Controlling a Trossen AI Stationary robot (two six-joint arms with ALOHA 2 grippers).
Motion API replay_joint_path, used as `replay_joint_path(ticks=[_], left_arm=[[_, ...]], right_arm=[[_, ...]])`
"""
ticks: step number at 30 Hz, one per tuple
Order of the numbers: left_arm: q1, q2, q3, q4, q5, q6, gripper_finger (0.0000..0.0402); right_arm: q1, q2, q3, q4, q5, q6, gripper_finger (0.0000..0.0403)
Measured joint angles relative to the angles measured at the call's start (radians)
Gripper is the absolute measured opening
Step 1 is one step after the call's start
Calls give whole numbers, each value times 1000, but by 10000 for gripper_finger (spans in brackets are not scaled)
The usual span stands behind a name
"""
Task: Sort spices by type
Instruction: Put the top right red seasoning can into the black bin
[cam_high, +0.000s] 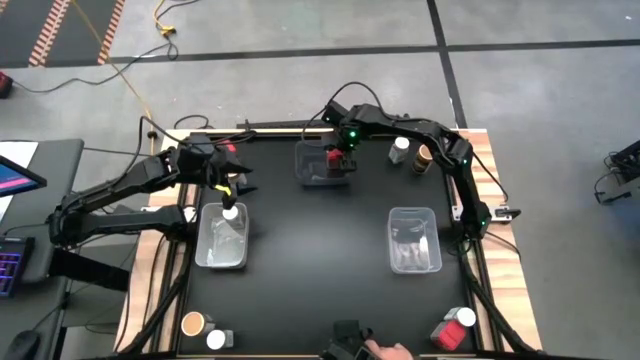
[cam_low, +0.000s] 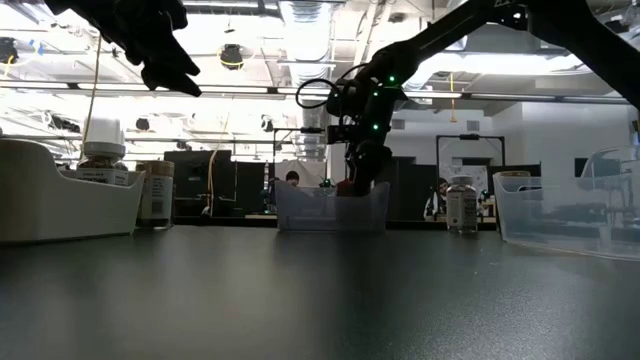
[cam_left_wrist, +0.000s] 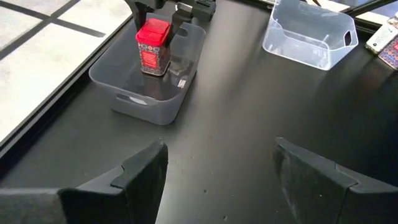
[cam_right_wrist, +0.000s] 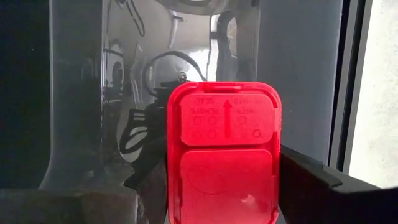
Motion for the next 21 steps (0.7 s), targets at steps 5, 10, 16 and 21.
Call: replay_joint_path(ticks=[5, 10, 16, 21], left_arm=[[0, 0, 0, 0, 0, 0, 275], [0, 0, 0, 0, 0, -5, 275], [0, 0, 0, -7, 0, -8, 275], [0, 0, 0, -6, 0, -8, 275]], right_arm=[[0, 0, 0, 0, 0, 1, 266], [0, 0, 0, -1, 0, 4, 267], [0, 0, 1, 0, 0, 4, 293], [0, 0, 1, 0, 0, 3, 326]])
